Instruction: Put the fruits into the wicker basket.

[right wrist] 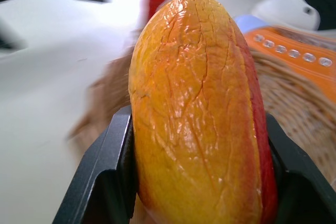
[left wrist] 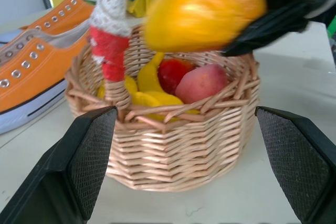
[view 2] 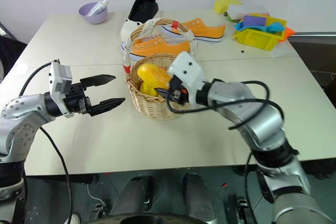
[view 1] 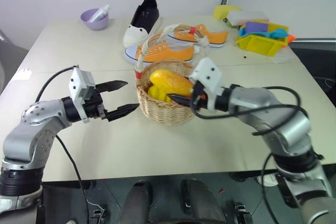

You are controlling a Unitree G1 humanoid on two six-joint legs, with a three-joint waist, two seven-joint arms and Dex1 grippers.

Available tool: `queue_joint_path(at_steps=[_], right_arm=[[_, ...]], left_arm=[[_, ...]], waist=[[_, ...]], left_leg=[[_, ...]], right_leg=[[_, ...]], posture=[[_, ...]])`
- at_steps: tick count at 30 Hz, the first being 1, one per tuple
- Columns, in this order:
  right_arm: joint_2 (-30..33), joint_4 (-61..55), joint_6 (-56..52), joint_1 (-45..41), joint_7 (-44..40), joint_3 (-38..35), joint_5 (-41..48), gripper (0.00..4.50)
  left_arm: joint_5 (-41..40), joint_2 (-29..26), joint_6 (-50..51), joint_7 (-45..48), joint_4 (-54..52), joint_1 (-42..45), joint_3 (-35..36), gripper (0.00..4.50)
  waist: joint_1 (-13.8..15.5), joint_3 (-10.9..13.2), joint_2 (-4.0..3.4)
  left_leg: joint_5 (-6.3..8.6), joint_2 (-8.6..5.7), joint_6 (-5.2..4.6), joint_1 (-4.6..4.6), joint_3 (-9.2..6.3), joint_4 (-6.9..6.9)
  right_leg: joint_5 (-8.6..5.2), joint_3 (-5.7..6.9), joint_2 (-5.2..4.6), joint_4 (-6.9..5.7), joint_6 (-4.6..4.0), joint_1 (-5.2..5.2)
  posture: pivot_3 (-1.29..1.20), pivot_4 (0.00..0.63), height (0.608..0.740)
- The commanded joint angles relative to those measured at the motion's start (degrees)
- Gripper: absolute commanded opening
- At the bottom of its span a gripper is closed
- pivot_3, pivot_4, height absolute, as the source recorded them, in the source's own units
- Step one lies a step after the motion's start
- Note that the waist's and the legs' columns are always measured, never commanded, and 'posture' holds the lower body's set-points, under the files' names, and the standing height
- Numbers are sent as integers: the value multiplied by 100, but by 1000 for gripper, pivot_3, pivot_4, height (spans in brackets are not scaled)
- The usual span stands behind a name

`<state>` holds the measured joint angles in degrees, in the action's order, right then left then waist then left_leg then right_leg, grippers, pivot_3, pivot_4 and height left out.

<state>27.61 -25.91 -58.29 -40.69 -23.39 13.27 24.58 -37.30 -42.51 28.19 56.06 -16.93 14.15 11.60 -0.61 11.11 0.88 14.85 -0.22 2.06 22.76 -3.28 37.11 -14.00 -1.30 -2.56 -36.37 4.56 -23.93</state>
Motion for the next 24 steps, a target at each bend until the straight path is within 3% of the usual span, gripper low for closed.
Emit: queue_joint_path(at_steps=[1,4,5,10,14,24], right_arm=[[-166,61,34,-236,237,-19,-287,3080],[-38,-273,311,-149,127,-61,-427,4381],[114,-480,463,-29,-24,-156,-417,4455],[837,-1409,520,933,-928,-1361,482,4455],[946,-1447,150,1501,-774,-2142,840,4455],[-110,340,580,582,422,-1680,-15,4455]], left_arm=[[-136,52,-15,-91,-329,-70,104,4500],[-190,78,27,-168,-443,-168,137,4500],[-200,77,30,-184,-471,-205,145,4500],[-244,57,44,-224,-532,-309,192,4500],[-306,76,63,-224,-471,-260,168,4500],[-219,227,23,-182,-299,106,-79,4500]], waist=[[-3,0,0],[-11,0,0],[-14,0,0],[0,0,0],[-30,-1,1],[-51,-1,1]], left_leg=[[0,-2,0,15,2,0],[-3,-5,5,65,2,8],[-3,-5,5,64,2,7],[-3,-5,4,62,0,6],[-3,-3,3,53,8,10],[-5,-1,5,7,31,15]], right_leg=[[1,-1,-4,0,2,-14],[15,-1,-8,-2,26,-65],[15,-1,-8,-2,26,-65],[15,10,-4,0,26,-57],[15,9,2,-2,25,-48],[8,-13,26,-72,12,-46]], posture=[[0,150,738],[0,150,738],[0,150,738],[0,150,738],[0,150,738],[0,150,738]])
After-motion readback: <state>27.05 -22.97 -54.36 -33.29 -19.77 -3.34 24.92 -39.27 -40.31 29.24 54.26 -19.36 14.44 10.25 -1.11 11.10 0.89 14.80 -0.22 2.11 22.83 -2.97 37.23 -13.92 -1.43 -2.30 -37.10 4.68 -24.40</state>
